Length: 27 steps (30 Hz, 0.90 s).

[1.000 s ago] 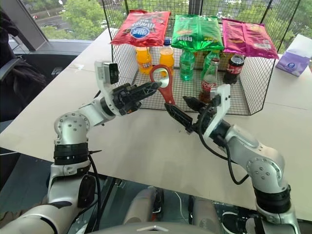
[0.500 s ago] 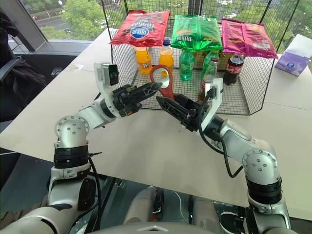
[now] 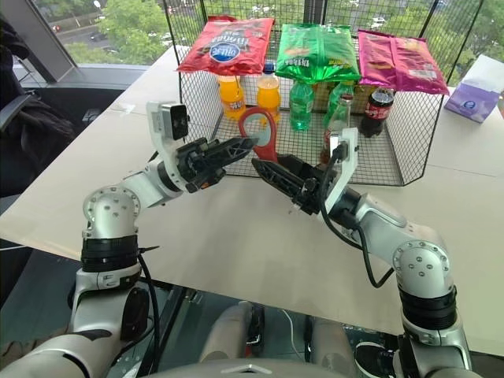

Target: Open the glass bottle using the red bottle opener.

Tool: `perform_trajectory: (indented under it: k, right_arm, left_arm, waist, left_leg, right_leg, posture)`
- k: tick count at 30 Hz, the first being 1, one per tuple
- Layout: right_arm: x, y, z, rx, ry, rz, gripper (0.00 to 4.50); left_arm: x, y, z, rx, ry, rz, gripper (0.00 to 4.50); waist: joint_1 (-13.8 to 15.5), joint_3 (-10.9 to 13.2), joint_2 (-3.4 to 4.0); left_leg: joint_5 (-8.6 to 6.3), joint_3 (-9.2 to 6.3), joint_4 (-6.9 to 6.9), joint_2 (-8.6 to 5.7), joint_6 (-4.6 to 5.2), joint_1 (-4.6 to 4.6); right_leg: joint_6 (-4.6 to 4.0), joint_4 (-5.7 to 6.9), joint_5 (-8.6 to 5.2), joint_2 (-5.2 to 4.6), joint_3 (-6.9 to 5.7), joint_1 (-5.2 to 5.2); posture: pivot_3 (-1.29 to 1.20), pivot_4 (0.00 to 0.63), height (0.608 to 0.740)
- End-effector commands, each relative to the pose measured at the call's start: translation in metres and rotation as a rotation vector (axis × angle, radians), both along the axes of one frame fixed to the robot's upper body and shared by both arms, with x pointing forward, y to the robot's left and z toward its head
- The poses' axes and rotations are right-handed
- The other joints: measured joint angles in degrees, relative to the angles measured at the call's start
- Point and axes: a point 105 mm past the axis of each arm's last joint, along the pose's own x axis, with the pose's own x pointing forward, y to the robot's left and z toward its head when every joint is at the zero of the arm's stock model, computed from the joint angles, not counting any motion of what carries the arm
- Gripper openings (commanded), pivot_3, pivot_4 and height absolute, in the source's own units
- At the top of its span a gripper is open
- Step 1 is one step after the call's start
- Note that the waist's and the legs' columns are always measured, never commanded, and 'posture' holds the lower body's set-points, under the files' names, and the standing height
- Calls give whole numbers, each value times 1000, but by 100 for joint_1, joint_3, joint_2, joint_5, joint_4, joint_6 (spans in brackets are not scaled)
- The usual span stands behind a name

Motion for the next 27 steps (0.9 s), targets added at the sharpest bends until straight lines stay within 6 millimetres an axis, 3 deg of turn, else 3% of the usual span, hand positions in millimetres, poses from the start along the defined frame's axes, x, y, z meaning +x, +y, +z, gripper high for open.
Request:
perform_trajectory:
  k: [1,2,6,13,14,15,22,24,27]
  right_arm:
    - [-8,3,8,0,-32,46,1769]
    - [-8,4,6,-6,-31,51,1218]
    - [-9,6,3,-26,-27,64,51]
    - [-7,3,1,-47,-31,56,51]
    - [-6,2,1,-48,-33,47,0]
    - [-6,0,1,-50,-35,36,0]
    - [-4,-47,1,-22,-36,-177,0]
    - [-5,-62,5,-3,-49,-255,0]
    - [-8,-83,13,14,-79,-370,0]
  left_arm:
    - [-10,-3,7,6,-67,-30,0]
    - [-10,-4,6,9,-70,-33,0]
    - [-12,-5,5,15,-80,-42,0]
    - [-12,-2,7,7,-94,-53,0]
    - [-9,-1,8,0,-90,-41,707]
    - [-7,1,9,0,-90,-30,921]
    - [15,12,-7,83,-113,134,3935]
    - [38,5,-12,156,-184,293,4359]
    - [73,-18,-25,325,-265,467,4359]
  waist:
    - [1,0,0]
    - [-1,0,0]
    - [-6,0,1]
    - [-2,1,1]
    - [0,1,1]
    - [0,1,1]
    - [18,1,1]
    - [18,1,1]
    - [60,2,0]
  left_leg:
    - [0,0,0,0,0,0]
    - [0,0,0,0,0,-1]
    - [0,1,-4,0,0,-2]
    - [0,1,-4,-2,0,-5]
    - [0,1,-4,-2,0,-5]
    - [0,1,-4,-2,0,-5]
    - [-1,0,-16,-7,0,-10]
    - [-1,1,-23,-11,0,-11]
    - [0,-1,-26,-18,0,-12]
  right_leg:
    - [0,-1,0,-1,0,0]
    - [0,-1,0,-2,0,-1]
    - [-1,-2,0,-22,0,-5]
    - [-1,-5,-1,-26,-1,-6]
    - [-1,-5,-1,-26,-2,-6]
    - [-1,-5,-1,-26,-1,-6]
    - [-1,-14,-1,-30,-2,-9]
    - [-1,-20,-1,-32,0,-10]
    - [0,-24,0,-30,1,-7]
  posture:
    - [0,150,740]
    - [0,150,740]
    - [0,150,740]
    - [0,150,740]
    - [0,150,740]
    - [0,150,740]
    - [0,150,740]
    - [0,150,740]
    - [0,150,740]
